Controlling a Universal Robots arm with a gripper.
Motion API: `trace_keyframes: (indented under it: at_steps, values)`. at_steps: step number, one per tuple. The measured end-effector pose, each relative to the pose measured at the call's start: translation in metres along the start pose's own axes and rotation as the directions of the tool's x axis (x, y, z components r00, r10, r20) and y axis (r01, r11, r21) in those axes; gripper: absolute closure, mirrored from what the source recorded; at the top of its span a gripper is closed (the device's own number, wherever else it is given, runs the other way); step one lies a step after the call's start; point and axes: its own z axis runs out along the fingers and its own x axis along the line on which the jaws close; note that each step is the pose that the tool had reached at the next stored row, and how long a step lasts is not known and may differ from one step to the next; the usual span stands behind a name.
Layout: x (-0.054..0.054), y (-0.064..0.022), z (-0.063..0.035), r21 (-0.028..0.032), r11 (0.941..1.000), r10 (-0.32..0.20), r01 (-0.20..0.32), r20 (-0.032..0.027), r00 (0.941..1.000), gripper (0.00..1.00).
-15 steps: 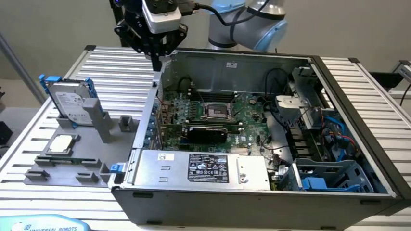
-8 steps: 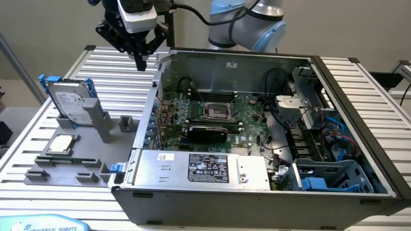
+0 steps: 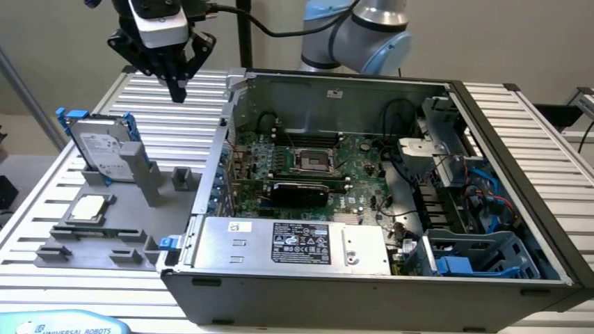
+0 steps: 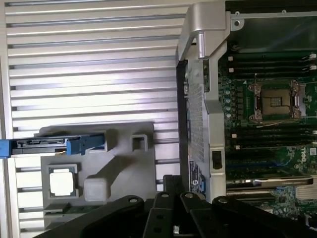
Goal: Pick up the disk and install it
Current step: 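Reach for the disk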
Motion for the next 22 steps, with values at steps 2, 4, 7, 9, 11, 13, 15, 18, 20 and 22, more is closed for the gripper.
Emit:
trace_keyframes:
  at_steps: [2,4,7,9,11,13,15,18,20,22]
  values:
    - [0.009,-0.0002,0.0005,0.0001,1.0000,0.000,0.000,-0.0007,1.0000,0.89]
    - [0.018,-0.0001,0.0012,0.0001,1.0000,0.000,0.000,-0.0017,1.0000,0.89]
    - [0.032,0.0004,0.0026,0.0002,1.0000,0.000,0.000,-0.0024,1.0000,0.89]
    - [0.041,0.0009,0.0036,0.0002,1.0000,0.000,0.000,-0.0026,1.0000,0.89]
    - [0.051,0.0014,0.0047,0.0002,1.0000,0.000,0.000,-0.0027,1.0000,0.89]
    - [0.060,0.0020,0.0056,0.0002,1.0000,0.000,0.000,-0.0028,1.0000,0.89]
    - [0.069,0.0025,0.0066,0.0002,1.0000,0.000,0.000,-0.0030,1.0000,0.89]
    - [0.082,0.0031,0.0078,0.0003,1.0000,0.000,0.000,-0.0036,1.0000,0.89]
    - [0.092,0.0037,0.0086,0.0003,1.0000,0.000,0.000,-0.0040,1.0000,0.89]
    - [0.101,0.0041,0.0093,0.0004,1.0000,0.000,0.000,-0.0045,1.0000,0.89]
